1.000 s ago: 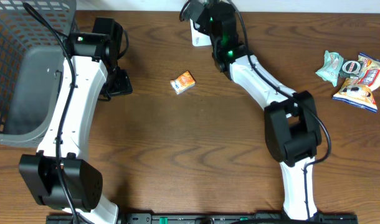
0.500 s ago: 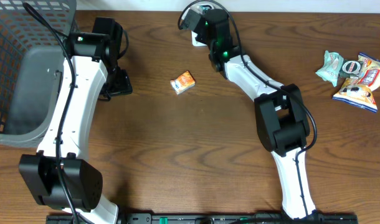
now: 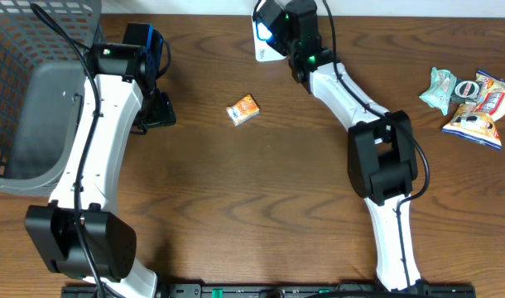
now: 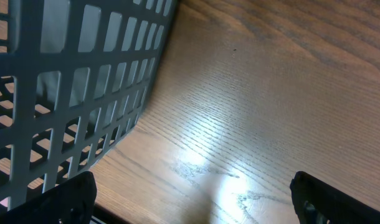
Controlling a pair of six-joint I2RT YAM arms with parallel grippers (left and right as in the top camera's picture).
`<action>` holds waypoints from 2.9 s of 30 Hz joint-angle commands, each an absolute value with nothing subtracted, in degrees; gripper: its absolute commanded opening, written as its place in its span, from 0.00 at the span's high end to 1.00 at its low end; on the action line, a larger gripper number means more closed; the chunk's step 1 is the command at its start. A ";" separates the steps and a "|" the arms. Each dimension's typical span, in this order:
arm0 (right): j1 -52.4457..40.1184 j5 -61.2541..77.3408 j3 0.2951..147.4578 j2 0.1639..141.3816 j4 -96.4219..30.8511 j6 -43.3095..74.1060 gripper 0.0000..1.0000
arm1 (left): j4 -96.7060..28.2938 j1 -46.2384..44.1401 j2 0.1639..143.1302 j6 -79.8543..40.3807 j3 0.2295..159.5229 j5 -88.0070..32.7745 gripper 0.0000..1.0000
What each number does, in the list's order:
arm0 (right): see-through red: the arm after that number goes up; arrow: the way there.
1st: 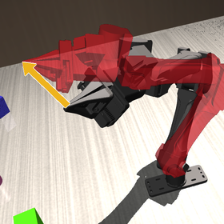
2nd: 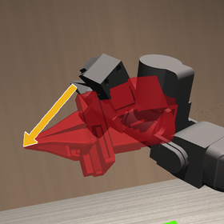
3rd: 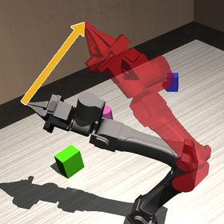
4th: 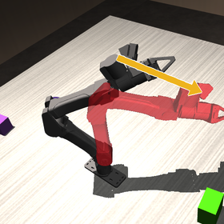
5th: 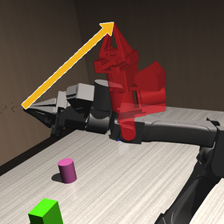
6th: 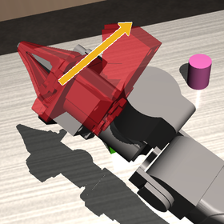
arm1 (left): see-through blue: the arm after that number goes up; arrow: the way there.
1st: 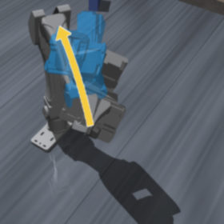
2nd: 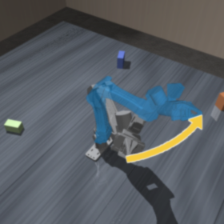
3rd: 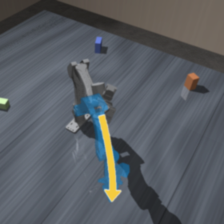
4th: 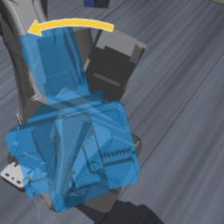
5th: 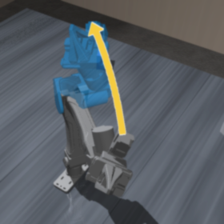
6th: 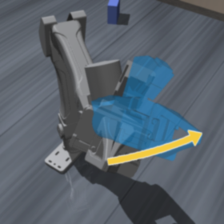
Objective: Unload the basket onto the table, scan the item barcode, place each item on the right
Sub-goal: 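Hold the green-white pack up against the scanner face, then carry the green-white pack right and release it on the pile, then reach the right gripper to the orange pack and grasp it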
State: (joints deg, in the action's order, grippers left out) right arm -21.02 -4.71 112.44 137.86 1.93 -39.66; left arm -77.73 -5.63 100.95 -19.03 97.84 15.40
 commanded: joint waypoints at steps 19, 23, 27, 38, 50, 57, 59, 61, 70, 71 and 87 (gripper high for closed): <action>-24.77 -23.27 113.69 137.43 -0.54 -62.24 0.99 | -77.93 -5.48 100.88 -18.28 97.60 16.56 0.02; -23.66 -26.61 113.69 135.39 -3.33 -61.98 0.99 | -77.93 -5.48 100.86 -18.28 97.60 16.56 0.02; -19.77 -26.44 113.69 131.02 -13.50 -54.50 0.99 | -77.93 -5.48 100.88 -18.28 97.60 16.56 0.02; -1.26 -29.56 113.69 124.73 -36.16 -33.12 0.99 | -77.93 -5.48 100.88 -18.28 97.60 16.58 0.02; 14.17 -26.04 113.32 124.84 -48.58 -11.09 0.22 | -77.93 -5.48 100.86 -18.28 97.60 16.56 0.02; 14.87 -13.91 113.34 124.81 -49.95 -10.98 0.01 | -77.95 -5.48 100.88 -18.28 97.60 16.56 0.02; 14.09 -4.95 113.34 124.75 -49.87 -10.92 0.01 | -77.93 -5.48 100.88 -18.28 97.60 16.56 0.02; 12.91 7.88 113.36 124.73 -49.50 -9.80 0.01 | -77.93 -5.48 100.88 -18.28 97.60 16.56 0.02; 5.67 58.04 113.34 124.84 -41.74 4.67 0.14 | -77.93 -5.48 100.88 -18.28 97.60 16.56 0.02; 4.32 56.73 113.34 124.84 -41.60 4.67 0.21 | -77.93 -5.48 100.88 -18.28 97.60 16.56 0.02; -27.40 6.44 108.60 124.84 -45.43 44.71 0.29 | -77.93 -5.48 100.88 -18.28 97.60 16.56 0.02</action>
State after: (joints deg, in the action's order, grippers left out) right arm -24.21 20.25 110.17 125.21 -45.52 28.16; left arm -77.73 -5.63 100.95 -19.03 97.84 15.40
